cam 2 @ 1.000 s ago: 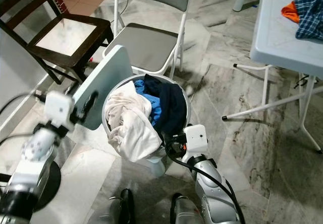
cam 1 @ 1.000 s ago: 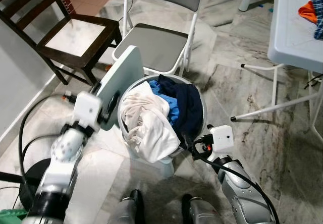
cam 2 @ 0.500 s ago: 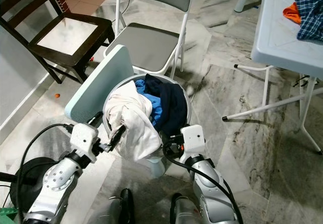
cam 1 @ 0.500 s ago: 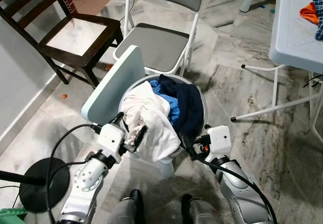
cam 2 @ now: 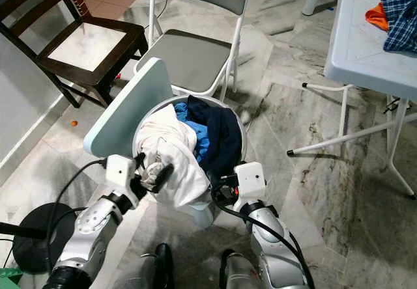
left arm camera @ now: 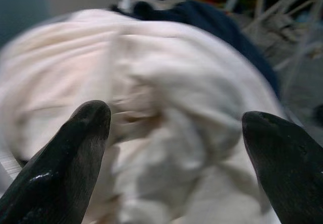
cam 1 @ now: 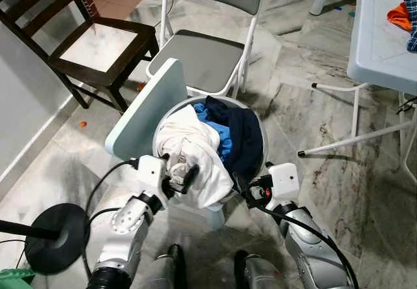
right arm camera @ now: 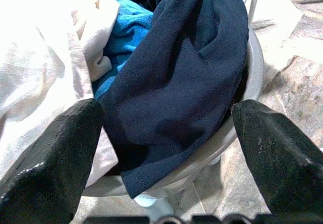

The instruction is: Hang hanger

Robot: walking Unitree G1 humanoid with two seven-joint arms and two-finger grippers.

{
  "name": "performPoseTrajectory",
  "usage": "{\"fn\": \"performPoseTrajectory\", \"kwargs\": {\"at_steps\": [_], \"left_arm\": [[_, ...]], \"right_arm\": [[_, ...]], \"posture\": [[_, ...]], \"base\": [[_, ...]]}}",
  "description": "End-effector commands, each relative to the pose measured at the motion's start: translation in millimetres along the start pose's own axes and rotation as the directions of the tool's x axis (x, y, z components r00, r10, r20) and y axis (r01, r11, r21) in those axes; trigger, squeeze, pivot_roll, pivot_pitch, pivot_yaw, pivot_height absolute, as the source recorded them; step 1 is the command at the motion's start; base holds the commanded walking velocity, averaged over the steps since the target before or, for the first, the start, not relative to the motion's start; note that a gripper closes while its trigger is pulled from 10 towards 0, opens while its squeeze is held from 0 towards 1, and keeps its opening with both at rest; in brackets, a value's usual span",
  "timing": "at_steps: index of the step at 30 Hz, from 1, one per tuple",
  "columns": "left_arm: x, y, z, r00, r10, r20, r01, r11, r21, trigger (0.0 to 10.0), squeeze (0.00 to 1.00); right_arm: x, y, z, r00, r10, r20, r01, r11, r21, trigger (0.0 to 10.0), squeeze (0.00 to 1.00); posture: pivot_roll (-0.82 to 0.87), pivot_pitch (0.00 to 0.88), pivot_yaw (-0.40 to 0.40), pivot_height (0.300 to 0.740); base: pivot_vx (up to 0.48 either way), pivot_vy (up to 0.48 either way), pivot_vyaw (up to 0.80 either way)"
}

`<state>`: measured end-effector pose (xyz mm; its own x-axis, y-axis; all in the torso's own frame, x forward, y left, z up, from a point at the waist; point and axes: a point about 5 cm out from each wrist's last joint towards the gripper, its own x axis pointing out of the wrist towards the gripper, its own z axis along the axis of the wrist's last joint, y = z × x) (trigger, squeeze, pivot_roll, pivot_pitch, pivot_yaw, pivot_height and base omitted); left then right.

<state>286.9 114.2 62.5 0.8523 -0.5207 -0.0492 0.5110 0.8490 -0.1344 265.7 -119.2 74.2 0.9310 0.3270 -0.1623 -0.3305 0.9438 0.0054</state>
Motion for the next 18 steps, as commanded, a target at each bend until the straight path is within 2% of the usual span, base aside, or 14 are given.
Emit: {"fn": "performPoseTrajectory", "kwargs": {"at_steps": [1,2,3,10,18], "left_arm": [[-1.6,-4.1,-7.0,0.999,-0.032,-0.035,0.031,0.999,-0.014,10.0,0.0],[-0.9,-5.7,-7.1,0.998,-0.044,-0.034,0.043,0.999,-0.02,8.3,0.0],[1.1,-9.8,-7.0,0.997,-0.071,-0.035,0.07,0.997,-0.039,0.0,0.0],[1.8,-12.2,-6.5,0.994,-0.102,-0.048,0.099,0.993,-0.063,0.0,0.0],[1.5,-7.0,-6.4,0.994,-0.082,-0.074,0.078,0.995,-0.055,0.0,0.0]], "right_arm": [[-2.0,2.6,-5.0,1.0,0.002,-0.018,-0.002,1.0,0.0,10.0,0.0],[-1.9,2.6,-5.0,1.0,0.003,-0.018,-0.003,1.0,0.0,10.0,0.0],[-1.8,2.6,-5.2,1.0,0.002,-0.018,-0.002,1.0,0.0,10.0,0.0],[-3.1,2.7,-6.8,1.0,-0.002,-0.021,0.002,1.0,0.0,10.0,0.0],[-4.2,1.1,-7.0,1.0,-0.011,-0.022,0.011,1.0,-0.001,10.0,0.0]], "posture": [[-0.09,0.27,0.033,0.74],[-0.09,0.27,0.033,0.74],[-0.09,0.27,0.033,0.74],[-0.1,0.272,0.042,0.74],[-0.11,0.267,0.051,0.74]], "base": [[0.0,0.0,0.0],[0.0,0.0,0.0],[0.0,0.0,0.0],[0.0,0.0,0.0],[0.0,0.0,0.0]]}}
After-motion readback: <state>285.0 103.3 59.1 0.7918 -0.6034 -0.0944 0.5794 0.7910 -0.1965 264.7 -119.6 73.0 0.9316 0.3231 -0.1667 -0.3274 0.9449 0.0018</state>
